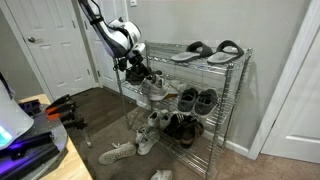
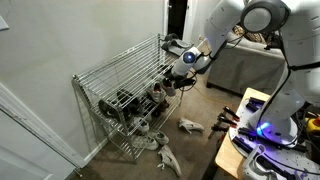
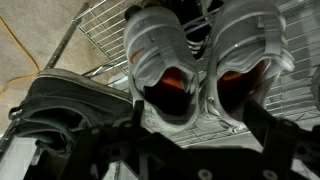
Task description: Remove the grey shoes from the middle rack and put them on the top rack
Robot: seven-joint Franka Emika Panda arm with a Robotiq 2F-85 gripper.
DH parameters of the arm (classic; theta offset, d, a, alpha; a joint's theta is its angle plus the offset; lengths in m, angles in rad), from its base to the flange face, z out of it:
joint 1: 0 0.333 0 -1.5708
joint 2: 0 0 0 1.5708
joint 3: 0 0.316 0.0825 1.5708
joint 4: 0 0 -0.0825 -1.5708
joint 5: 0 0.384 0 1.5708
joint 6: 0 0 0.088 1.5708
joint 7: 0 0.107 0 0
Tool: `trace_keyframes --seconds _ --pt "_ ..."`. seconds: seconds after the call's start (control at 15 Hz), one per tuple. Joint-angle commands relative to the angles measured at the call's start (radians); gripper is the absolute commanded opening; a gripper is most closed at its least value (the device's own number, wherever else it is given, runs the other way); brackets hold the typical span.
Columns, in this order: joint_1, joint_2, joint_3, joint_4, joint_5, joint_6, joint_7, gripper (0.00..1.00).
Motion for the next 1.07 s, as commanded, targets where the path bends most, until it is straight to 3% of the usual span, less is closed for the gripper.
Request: trace_keyframes --seconds 0.0,0.4,0.8,0.87,1.0 --pt "0.058 0.055 -0.031 0.099 -0.178 0.005 0.224 1.00" --pt "0.070 0.046 0.033 0.051 -0.386 -0.056 0.389 1.00" --pt "0.036 0.059 0.129 0.062 -0.664 -0.225 0.670 1.00" --pt "-0.027 0.047 0.194 0.058 -0.623 -0.270 0.589 1.00" --pt "-0.067 0.053 0.239 0.061 -0.632 -0.325 0.579 1.00"
